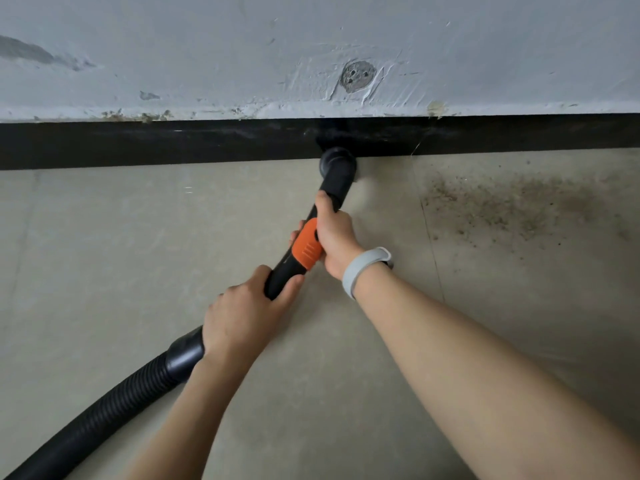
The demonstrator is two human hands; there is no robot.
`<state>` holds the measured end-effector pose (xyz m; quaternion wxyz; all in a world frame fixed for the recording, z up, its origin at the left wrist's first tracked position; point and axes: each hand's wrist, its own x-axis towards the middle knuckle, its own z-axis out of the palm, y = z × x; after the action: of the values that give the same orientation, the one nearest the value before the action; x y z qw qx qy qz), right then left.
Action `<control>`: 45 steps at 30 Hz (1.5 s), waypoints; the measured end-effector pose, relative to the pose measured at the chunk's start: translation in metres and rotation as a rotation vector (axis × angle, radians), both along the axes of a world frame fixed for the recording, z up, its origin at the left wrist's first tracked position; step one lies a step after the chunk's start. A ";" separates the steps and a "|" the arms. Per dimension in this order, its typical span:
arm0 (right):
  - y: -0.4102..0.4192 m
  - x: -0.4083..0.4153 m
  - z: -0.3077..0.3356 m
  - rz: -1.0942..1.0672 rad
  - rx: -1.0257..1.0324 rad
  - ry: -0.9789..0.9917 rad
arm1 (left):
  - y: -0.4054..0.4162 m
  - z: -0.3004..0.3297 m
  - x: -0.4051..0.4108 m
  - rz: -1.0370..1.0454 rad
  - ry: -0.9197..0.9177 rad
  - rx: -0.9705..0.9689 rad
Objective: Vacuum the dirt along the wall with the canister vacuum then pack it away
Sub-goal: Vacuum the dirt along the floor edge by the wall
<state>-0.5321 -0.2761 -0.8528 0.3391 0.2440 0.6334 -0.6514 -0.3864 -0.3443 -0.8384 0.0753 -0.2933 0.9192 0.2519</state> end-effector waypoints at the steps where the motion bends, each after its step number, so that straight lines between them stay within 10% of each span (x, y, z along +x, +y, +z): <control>1: -0.009 0.004 0.001 0.031 0.004 -0.001 | -0.006 0.001 0.005 0.032 0.006 0.003; 19: -0.022 0.009 0.012 0.014 -0.085 -0.119 | -0.025 0.019 0.009 -0.021 -0.014 -0.079; 30: -0.101 0.061 0.023 0.414 -0.023 -0.084 | -0.063 0.015 0.072 0.292 0.029 -0.006; 45: 0.079 0.044 0.034 -0.136 0.126 -0.095 | 0.044 0.023 0.019 -0.234 -0.103 0.143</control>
<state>-0.4877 -0.1973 -0.8192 0.3079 0.3377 0.6383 -0.6195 -0.3670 -0.3002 -0.8157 0.1718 -0.1905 0.9218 0.2907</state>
